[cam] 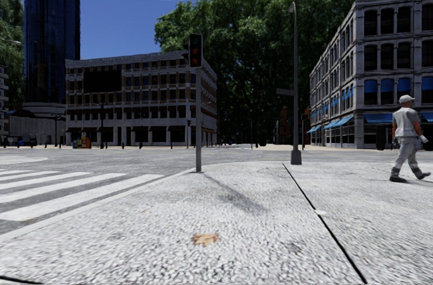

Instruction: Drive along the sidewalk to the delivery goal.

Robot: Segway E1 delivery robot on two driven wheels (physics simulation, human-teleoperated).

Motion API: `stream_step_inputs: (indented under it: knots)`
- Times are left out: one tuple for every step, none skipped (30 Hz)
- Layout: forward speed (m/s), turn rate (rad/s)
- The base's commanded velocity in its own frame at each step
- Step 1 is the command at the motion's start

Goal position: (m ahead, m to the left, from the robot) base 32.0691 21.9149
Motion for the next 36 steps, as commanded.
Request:
stream_step_inputs:
  knots:
    - [2.0, 0.57]
    - [2.0, 0.57]
    - [2.0, 0.57]
    - [2.0, 0.57]
    - [2.0, 0.57]
    - [2.0, 0.57]
    - [2.0, 0.57]
    - [2.0, 0.57]
    - [2.0, 0.57]
    - [2.0, 0.57]
    - [2.0, 0.57]
    - [2.0, 0.57]
    - [2.0, 0.57]
    - [2.0, 0.57]
    - [2.0, 0.57]
    - [2.0, 0.57]
    - [2.0, 0.57]
    - [2.0, 0.57]
    - [2.0, 0.57]
    - [2.0, 0.57]
    - [2.0, 0.57]
    - [2.0, 0.57]
    - [2.0, 0.57]
    - [2.0, 0.57]
    - [2.0, 0.57]
    - [2.0, 0.57]
    - [2.0, 0.57]
    - [2.0, 0.57]
    - [2.0, 0.57]
    - [2.0, 0.57]
    - [2.0, 0.57]
    - [2.0, 0.57]
    - [2.0, 0.57]
    - [2.0, 0.57]
    - [2.0, 0.57]
    - [2.0, 0.57]
